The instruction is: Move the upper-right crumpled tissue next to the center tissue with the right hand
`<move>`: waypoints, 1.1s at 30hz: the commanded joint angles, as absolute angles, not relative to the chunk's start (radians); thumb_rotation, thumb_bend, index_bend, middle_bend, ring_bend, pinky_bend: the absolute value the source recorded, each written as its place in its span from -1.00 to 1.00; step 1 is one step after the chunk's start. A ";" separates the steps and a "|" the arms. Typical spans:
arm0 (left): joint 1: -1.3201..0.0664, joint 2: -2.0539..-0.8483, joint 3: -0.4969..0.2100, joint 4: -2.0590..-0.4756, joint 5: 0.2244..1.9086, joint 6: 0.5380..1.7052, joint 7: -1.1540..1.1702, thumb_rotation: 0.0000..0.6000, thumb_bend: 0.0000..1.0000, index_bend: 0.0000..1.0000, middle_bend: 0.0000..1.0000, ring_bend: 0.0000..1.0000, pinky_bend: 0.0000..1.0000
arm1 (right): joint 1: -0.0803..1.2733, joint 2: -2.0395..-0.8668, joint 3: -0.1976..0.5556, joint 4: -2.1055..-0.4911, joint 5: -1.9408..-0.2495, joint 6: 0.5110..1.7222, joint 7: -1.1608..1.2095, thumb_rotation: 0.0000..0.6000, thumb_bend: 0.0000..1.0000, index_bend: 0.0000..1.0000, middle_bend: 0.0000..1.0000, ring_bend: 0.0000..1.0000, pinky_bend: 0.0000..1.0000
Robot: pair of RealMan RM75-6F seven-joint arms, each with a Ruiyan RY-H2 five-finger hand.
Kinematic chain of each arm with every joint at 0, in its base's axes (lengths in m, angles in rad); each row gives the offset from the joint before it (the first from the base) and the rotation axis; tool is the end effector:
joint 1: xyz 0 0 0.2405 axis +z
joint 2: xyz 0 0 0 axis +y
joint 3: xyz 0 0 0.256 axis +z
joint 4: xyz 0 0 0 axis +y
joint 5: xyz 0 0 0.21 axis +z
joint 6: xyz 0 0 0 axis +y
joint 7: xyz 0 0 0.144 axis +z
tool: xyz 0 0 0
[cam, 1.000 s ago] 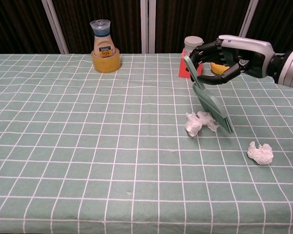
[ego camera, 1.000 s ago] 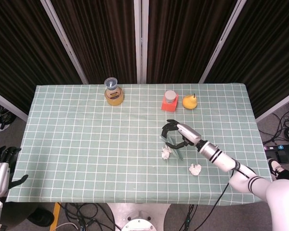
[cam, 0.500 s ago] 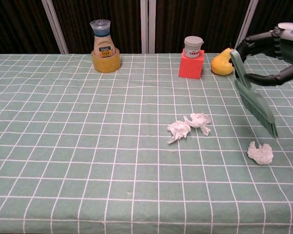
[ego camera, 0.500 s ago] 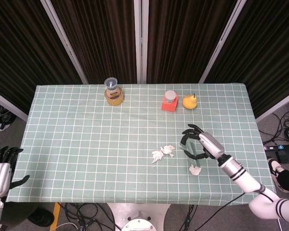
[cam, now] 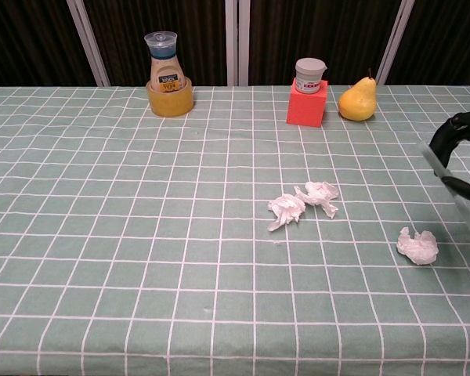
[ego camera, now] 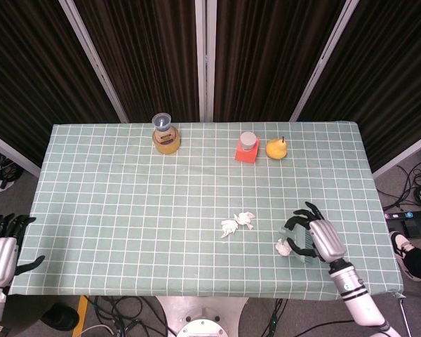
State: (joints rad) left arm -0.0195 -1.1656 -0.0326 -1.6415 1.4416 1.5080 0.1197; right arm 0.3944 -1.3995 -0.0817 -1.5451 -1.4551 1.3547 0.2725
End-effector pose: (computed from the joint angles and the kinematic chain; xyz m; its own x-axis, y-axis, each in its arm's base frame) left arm -0.3198 0.1559 0.1450 0.4311 0.0363 0.9016 0.8956 0.1046 -0.4325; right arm -0.2468 -0.2323 0.0407 0.0000 -0.2717 0.9624 -0.9773 -0.2038 -0.0575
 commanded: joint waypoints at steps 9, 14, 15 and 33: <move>-0.012 -1.170 -0.028 -1.621 1.450 1.517 0.089 1.00 -0.98 -0.59 -0.66 -0.78 -0.84 | 0.434 -1.649 0.068 -1.402 -1.400 1.271 0.198 1.00 0.12 0.23 0.15 -0.56 -1.00; -0.011 -1.171 -0.028 -1.615 1.455 1.520 0.082 1.00 -0.99 -0.59 -0.66 -0.78 -0.84 | 0.507 -1.748 0.152 -1.320 -1.363 1.196 0.192 1.00 0.11 0.23 0.15 -0.56 -1.00; -0.011 -1.171 -0.028 -1.615 1.455 1.520 0.081 1.00 -0.99 -0.59 -0.66 -0.78 -0.84 | 0.518 -1.767 0.161 -1.300 -1.366 1.193 0.190 1.00 0.11 0.23 0.15 -0.56 -1.00; -0.010 -1.169 -0.027 -1.621 1.452 1.515 0.087 1.00 -0.99 -0.59 -0.66 -0.78 -0.84 | 0.613 -1.914 0.209 -1.134 -1.446 1.192 0.345 1.00 0.10 0.23 0.14 -0.55 -1.00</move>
State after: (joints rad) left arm -0.0096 -1.1688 -0.0270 -1.6207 1.4522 1.5155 0.0872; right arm 0.6126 -1.9196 0.2110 -1.1301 -1.4432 1.1941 0.3395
